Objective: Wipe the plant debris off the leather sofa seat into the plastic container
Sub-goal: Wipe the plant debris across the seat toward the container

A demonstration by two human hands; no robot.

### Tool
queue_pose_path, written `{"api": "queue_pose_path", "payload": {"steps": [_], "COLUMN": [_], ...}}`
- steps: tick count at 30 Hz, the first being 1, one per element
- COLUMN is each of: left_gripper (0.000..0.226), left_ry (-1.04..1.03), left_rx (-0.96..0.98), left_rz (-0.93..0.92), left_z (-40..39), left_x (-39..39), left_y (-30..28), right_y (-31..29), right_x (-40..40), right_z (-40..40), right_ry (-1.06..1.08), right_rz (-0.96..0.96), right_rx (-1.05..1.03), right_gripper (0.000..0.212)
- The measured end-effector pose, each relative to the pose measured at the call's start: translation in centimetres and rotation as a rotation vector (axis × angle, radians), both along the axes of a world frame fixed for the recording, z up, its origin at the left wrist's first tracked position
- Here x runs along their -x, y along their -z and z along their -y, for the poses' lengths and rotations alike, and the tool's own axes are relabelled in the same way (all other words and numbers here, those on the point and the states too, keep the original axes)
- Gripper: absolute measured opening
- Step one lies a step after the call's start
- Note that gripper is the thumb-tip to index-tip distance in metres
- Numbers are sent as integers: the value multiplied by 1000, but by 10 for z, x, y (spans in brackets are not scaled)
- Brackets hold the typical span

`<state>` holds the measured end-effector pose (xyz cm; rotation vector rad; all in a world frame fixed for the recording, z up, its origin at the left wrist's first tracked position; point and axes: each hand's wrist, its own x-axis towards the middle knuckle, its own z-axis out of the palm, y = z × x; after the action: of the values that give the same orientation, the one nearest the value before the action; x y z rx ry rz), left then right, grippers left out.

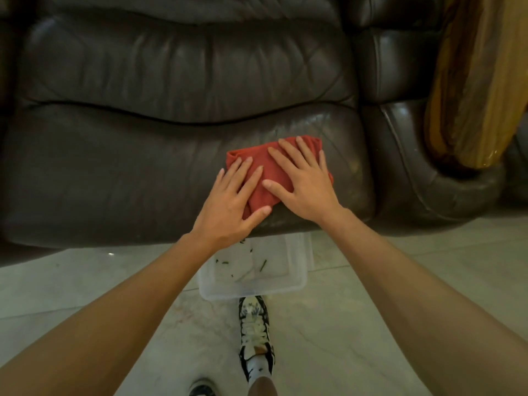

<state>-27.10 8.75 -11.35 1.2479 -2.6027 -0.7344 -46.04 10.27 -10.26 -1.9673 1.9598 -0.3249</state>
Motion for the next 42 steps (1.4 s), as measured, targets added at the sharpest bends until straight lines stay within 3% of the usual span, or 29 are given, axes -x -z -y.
{"api": "queue_pose_path", "payload": {"steps": [6, 11, 19, 26, 37, 42], "left_gripper": [103, 88, 83, 69, 58, 57], "left_ry": [121, 137, 172, 181, 158, 139], "left_rx": [117, 159, 161, 370, 680, 692], "left_rz": [83, 55, 31, 13, -219, -219], "left_z": [-14, -20, -18, -19, -7, -9], "left_x": [-13, -17, -22, -23, -23, -23], "left_y": [8, 12, 12, 27, 65, 65], "right_y": [7, 9, 11, 37, 61, 64], "right_x": [-14, -13, -3, -8, -7, -11], "right_z": [-29, -43, -54, -52, -50, -49], "right_ry": [45, -2, -167, -83, -92, -44], "right_rz": [-20, -78, -215, -251, -294, -304], "right_rx": [70, 43, -12, 280, 506, 570], "right_gripper": [67, 73, 96, 69, 70, 65]}}
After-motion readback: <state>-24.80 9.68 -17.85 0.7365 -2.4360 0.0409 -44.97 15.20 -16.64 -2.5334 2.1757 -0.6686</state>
